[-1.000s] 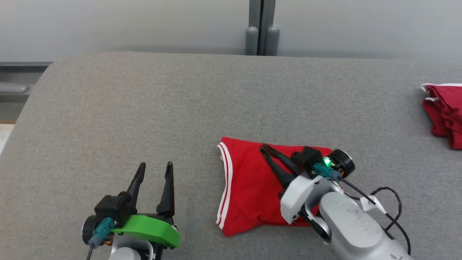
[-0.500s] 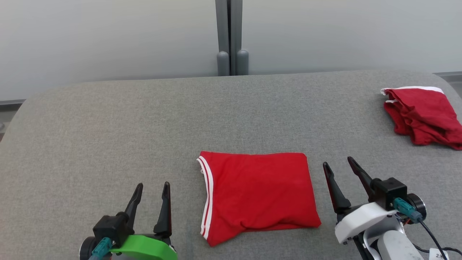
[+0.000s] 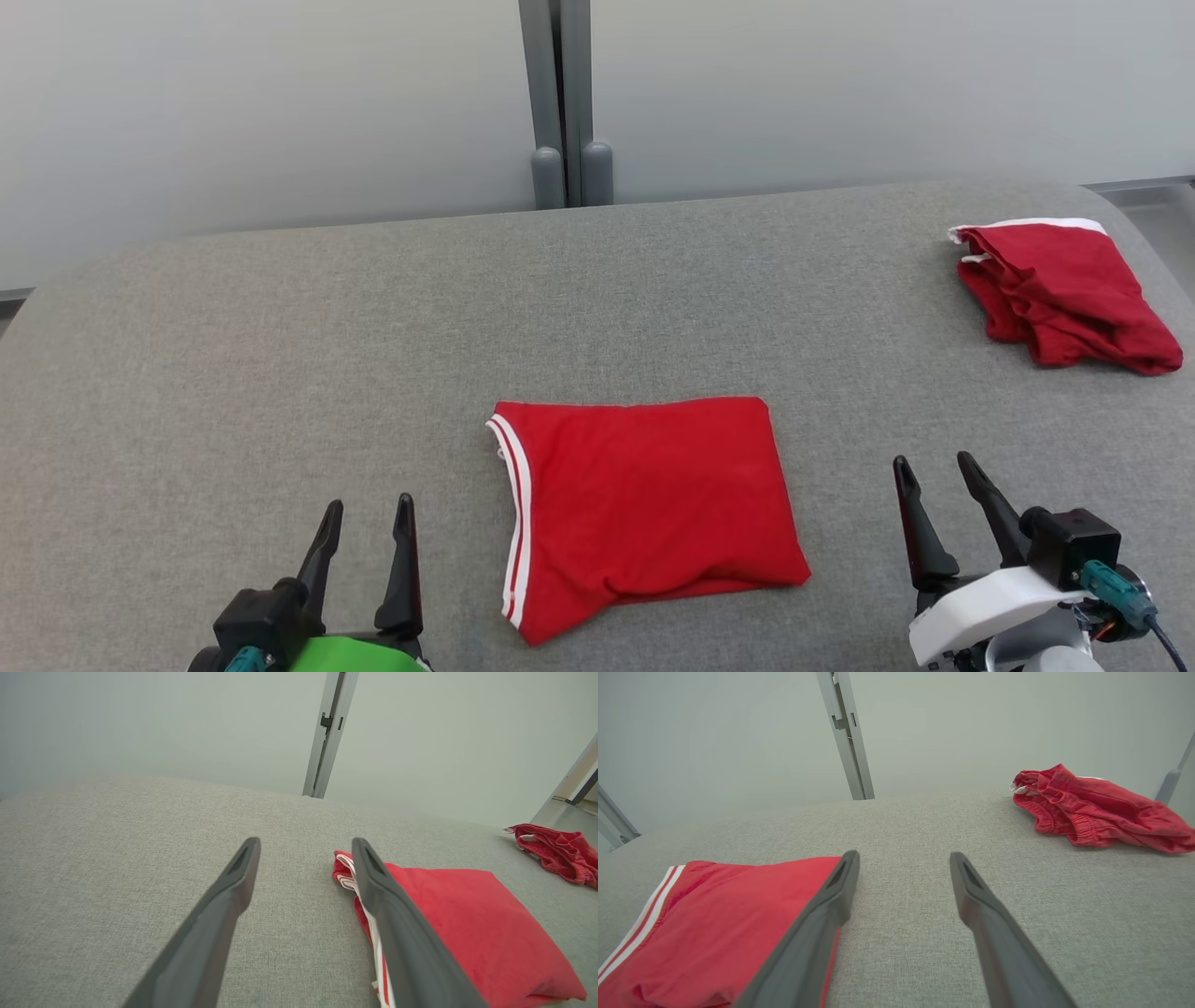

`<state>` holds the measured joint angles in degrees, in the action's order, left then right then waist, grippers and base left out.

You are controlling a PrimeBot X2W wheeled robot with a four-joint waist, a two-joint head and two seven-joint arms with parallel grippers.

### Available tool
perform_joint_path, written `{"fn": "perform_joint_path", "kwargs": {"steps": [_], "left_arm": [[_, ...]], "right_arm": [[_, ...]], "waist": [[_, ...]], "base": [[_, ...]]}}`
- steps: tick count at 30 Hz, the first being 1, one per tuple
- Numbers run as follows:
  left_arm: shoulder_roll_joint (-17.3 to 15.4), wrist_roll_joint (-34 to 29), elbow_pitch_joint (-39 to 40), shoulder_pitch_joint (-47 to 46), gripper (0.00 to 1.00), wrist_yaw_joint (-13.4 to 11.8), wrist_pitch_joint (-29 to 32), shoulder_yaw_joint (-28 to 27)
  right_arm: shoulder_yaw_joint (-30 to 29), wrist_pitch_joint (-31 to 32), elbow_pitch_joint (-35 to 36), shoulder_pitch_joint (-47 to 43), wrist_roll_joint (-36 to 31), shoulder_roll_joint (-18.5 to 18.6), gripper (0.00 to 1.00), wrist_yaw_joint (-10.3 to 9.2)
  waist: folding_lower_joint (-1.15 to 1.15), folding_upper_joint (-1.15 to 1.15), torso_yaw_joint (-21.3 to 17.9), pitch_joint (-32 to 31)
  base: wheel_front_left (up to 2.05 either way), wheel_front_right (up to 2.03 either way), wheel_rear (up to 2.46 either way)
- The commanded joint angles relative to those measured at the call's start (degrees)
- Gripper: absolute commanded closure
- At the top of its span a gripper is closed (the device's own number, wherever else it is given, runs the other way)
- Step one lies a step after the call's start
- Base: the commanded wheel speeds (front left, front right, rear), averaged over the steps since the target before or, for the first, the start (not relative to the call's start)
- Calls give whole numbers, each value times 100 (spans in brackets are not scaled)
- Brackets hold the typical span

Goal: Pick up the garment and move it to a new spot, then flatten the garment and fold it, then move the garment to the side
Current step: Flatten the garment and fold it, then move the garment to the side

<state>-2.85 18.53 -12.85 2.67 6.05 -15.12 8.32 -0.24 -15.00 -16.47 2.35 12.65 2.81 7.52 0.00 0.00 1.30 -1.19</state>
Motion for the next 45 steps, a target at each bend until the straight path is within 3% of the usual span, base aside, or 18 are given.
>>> {"fn": "perform_joint_path", "kwargs": {"steps": [1,21,25,34,40,45], "left_arm": [[-11,43,2,86,0,-20,0,-3],[-11,73,-96,-87,0,-66,0,17],[-11,53,-90,-119,0,-90,0,-49],[-11,145,-54,-194,0,-101,0,-177],[-11,211,-8,-258,0,-109,0,-195],[-10,238,37,-286,0,-101,1,-177]], "right_arm": [[-20,-23,-13,-57,48,20,0,-7],[147,-12,-311,350,-79,20,0,-8],[258,373,-477,777,-259,19,0,-8],[276,1920,-700,1381,-485,20,0,-8],[284,2584,-1114,1445,-488,20,0,-8],[365,2749,-1458,1461,-336,21,0,-8]], "waist": [[0,0,-9,1],[0,0,63,34],[0,0,141,67],[0,0,466,248],[0,0,730,416],[0,0,914,535]], "base": [[0,0,0],[0,0,0],[0,0,0],[0,0,0],[0,0,0],[0,0,0]]}}
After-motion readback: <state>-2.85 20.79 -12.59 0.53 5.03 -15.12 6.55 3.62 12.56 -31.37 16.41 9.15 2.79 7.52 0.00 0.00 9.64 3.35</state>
